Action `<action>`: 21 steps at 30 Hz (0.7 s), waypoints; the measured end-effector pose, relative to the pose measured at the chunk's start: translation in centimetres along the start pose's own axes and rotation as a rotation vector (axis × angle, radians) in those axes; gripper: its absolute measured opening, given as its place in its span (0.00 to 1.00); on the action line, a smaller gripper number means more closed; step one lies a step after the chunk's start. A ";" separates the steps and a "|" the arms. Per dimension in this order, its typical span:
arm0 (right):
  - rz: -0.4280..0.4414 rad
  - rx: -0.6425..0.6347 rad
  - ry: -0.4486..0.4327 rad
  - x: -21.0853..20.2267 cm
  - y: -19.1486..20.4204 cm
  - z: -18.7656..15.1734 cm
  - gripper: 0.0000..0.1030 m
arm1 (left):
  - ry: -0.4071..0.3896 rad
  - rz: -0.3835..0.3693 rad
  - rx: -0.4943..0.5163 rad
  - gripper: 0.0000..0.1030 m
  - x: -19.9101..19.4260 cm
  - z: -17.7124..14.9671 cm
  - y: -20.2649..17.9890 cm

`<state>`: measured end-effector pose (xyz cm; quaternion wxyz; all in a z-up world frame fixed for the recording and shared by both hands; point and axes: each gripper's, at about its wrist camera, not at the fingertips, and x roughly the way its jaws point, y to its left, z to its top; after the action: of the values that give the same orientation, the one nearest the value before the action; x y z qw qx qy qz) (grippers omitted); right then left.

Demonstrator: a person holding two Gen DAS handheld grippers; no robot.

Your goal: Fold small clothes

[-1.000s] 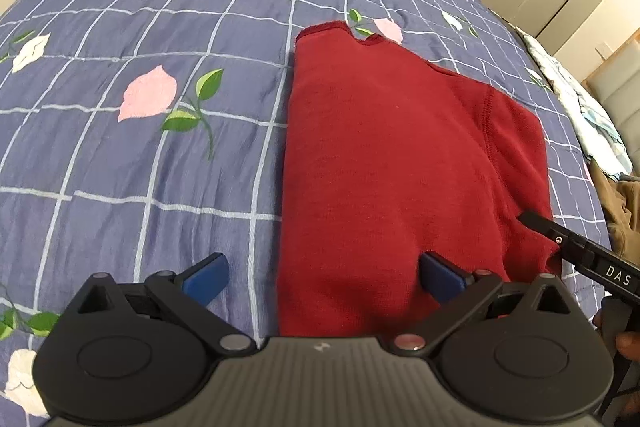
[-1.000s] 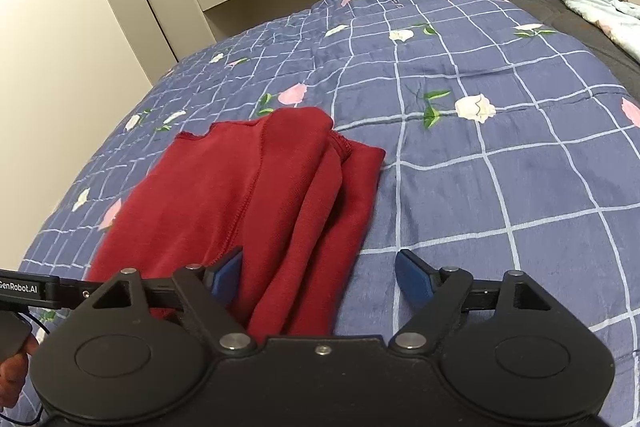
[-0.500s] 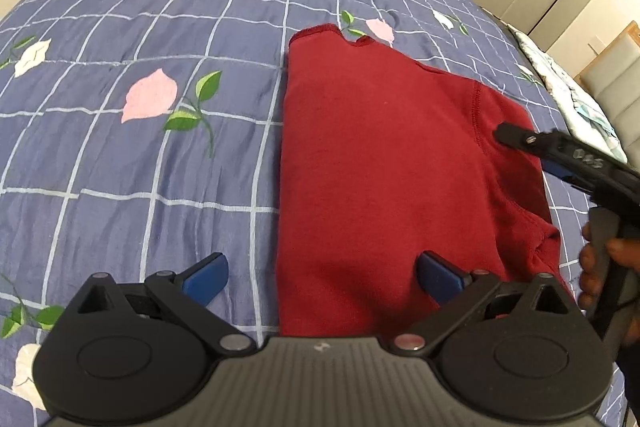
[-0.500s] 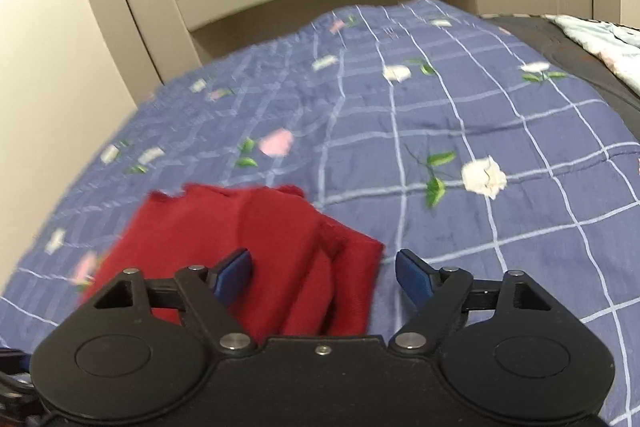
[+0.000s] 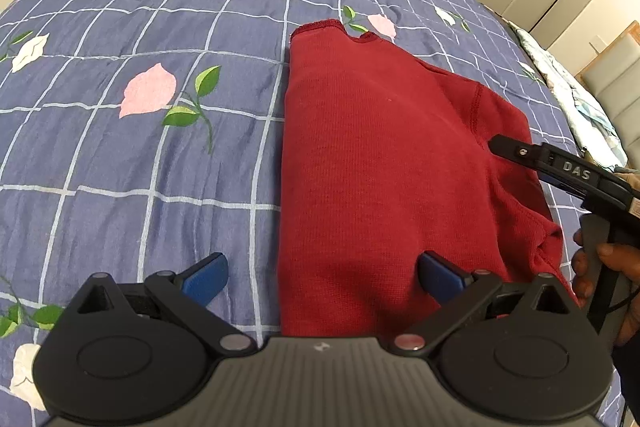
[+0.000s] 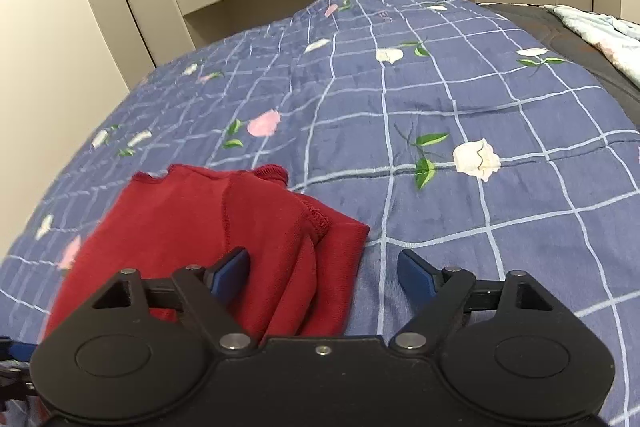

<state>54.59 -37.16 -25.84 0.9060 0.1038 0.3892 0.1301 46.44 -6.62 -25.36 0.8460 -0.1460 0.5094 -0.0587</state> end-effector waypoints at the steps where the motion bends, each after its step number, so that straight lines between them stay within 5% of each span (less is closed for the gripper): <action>1: 0.012 0.005 -0.011 -0.7 0.0 -0.1 0.80 | -0.002 -0.002 -0.003 0.99 -0.2 0.0 0.0; 10: 0.202 0.010 0.001 -7.5 1.1 -4.2 0.92 | 0.017 -0.021 0.028 0.99 -1.9 -1.5 0.1; 15: 0.137 0.053 0.108 -7.4 0.7 -7.8 0.92 | 0.043 0.015 0.030 0.99 -1.4 -2.4 0.6; 21: 0.174 0.108 0.087 -8.0 0.0 -7.6 0.92 | 0.054 0.035 0.046 0.99 -1.4 -2.3 -0.1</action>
<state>43.68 -39.04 -25.55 0.8666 0.1801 0.4242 0.1914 43.72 -6.80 -25.14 0.8360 -0.1162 0.5329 -0.0595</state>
